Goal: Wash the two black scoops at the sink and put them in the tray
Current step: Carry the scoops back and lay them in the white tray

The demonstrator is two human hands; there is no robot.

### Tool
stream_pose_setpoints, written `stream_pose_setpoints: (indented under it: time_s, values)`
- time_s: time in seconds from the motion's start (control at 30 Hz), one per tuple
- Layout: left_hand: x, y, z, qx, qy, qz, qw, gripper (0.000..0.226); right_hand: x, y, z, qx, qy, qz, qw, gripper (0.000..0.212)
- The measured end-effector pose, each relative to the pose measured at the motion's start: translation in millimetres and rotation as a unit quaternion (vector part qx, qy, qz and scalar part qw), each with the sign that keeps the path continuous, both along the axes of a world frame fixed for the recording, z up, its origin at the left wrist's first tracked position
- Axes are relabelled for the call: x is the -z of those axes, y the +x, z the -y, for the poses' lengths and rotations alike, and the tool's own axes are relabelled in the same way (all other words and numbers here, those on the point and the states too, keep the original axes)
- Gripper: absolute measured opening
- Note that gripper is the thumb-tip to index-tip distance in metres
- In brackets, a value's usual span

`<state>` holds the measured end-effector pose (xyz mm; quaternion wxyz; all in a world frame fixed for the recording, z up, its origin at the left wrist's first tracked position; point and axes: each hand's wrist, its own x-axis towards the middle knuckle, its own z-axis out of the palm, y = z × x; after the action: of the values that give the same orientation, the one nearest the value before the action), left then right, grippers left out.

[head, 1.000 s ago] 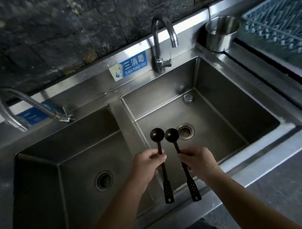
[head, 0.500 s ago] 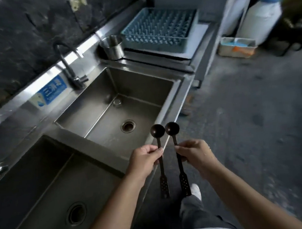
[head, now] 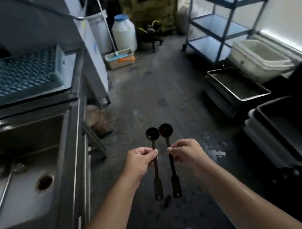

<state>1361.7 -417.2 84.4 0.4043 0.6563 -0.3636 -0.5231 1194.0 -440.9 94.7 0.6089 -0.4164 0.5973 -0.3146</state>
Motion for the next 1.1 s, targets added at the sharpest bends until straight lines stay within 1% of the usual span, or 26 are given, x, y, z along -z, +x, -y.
stream_pose_setpoints:
  time_s: [0.1,0.3,0.4,0.5,0.7,0.77,0.83,1.0,1.1]
  values:
    - [-0.8,-75.7,9.2,0.061,0.009,-0.016,0.998,0.017,0.1,-76.6,-9.5,0.055,0.005,0.009,0.998,0.024]
    - [-2.9,-246.2,12.4,0.154,0.031,-0.06,0.986,0.007,0.3,-241.3,-39.7,0.145,0.003,0.011,0.989,0.026]
    - [-0.4,-330.2,6.7,0.221,0.04,-0.07,0.972,0.012,-2.0,-320.6,-62.3,0.203,0.001,0.005,0.979,0.026]
    - [3.1,-403.8,-0.3,0.291,0.057,-0.08,0.952,0.011,-4.0,-388.1,-89.5,0.263,0.01,0.006,0.965,0.024]
    - [12.6,-527.4,-11.0,0.416,0.09,-0.054,0.903,0.016,-1.4,-491.8,-143.4,0.398,0.028,-0.007,0.917,0.023]
    - [14.8,-563.7,-12.4,0.45,0.098,-0.068,0.885,0.012,2.4,-520.9,-156.8,0.442,0.036,-0.011,0.896,0.023]
    - [15.4,-599.5,-11.9,0.485,0.097,-0.063,0.867,0.005,7.1,-547.9,-166.3,0.479,0.043,-0.012,0.877,0.023]
    - [17.0,-685.1,7.3,0.552,0.102,-0.059,0.825,0.013,14.6,-608.2,-163.8,0.54,0.05,-0.01,0.84,0.024]
    - [18.3,-736.0,33.7,0.589,0.101,-0.056,0.8,0.006,17.2,-647.2,-144.8,0.577,0.052,-0.015,0.815,0.022]
